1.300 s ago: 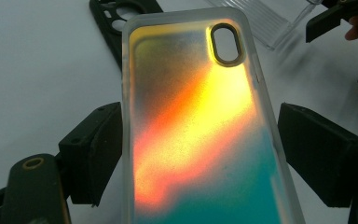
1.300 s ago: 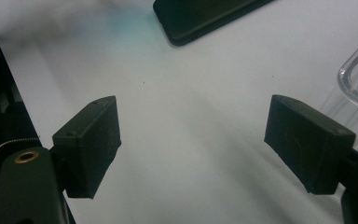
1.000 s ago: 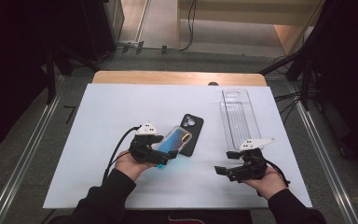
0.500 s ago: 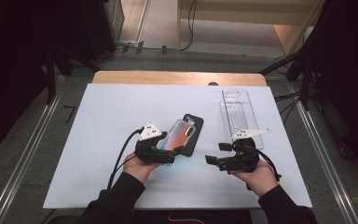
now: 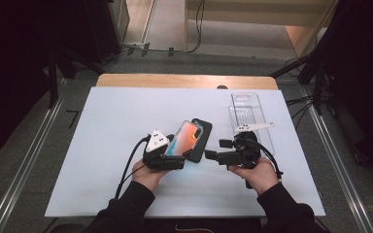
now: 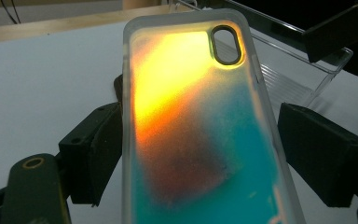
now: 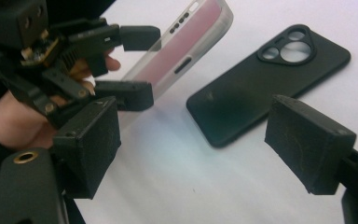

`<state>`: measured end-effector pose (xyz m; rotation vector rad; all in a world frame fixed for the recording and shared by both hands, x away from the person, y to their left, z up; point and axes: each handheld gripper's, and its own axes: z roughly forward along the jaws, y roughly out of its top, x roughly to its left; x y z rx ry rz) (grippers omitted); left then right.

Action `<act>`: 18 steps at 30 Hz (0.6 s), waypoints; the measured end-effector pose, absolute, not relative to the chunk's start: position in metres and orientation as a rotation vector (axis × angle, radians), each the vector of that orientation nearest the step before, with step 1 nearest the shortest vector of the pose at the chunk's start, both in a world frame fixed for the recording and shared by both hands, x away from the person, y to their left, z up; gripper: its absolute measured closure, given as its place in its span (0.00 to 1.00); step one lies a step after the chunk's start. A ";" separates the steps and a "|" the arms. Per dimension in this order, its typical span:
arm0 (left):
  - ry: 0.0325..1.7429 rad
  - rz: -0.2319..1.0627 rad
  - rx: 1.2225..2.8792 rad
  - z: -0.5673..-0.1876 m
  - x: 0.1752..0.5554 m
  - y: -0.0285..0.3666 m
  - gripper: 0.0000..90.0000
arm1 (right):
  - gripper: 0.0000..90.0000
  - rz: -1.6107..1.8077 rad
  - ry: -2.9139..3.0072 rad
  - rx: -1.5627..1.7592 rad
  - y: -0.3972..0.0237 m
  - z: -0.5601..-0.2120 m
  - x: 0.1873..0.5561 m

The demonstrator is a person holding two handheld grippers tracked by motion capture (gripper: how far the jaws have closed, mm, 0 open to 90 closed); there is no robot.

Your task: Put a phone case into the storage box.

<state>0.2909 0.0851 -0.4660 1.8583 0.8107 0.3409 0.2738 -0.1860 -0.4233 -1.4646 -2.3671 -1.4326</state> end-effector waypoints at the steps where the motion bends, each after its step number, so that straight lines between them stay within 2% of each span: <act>1: 0.804 0.348 1.856 -0.466 0.291 0.085 0.18 | 0.18 -1.439 -2.361 -1.466 -0.185 -0.423 0.275; 18: 0.774 0.366 1.794 -0.473 0.286 0.082 0.18 | 0.19 -1.450 -2.322 -1.474 -0.168 -0.413 0.302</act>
